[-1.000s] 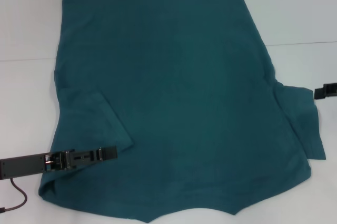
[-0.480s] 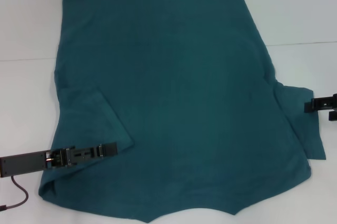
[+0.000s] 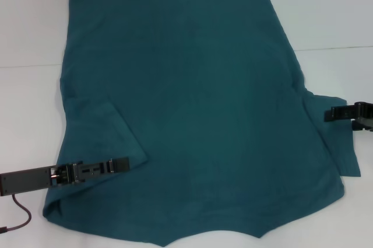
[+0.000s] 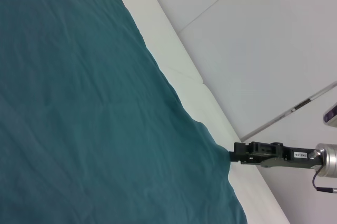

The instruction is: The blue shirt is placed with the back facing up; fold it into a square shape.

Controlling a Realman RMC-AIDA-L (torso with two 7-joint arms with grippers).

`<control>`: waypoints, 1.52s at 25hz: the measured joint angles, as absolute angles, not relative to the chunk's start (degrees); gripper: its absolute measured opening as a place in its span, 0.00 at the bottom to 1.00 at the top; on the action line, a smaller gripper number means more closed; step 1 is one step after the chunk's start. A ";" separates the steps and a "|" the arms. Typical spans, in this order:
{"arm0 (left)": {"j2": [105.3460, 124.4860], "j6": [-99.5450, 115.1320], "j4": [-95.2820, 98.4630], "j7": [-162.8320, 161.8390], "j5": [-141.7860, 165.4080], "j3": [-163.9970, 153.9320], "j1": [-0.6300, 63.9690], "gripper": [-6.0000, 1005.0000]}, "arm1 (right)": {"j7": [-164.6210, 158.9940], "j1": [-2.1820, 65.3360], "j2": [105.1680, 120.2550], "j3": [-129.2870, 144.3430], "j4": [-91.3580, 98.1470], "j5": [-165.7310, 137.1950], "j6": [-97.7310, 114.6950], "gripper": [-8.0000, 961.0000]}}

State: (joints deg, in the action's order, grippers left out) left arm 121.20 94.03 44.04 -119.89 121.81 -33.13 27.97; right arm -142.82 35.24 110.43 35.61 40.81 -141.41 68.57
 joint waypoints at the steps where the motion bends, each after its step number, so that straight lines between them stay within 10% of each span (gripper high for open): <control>1: 121.20 94.03 44.03 -119.93 121.81 -33.13 27.96 0.77 | -142.82 35.51 110.41 35.60 40.19 -141.46 68.32 0.84; 38: 121.29 93.25 43.59 -121.19 121.72 -33.13 28.38 0.77 | -144.28 36.82 109.95 37.40 38.65 -142.14 68.68 0.74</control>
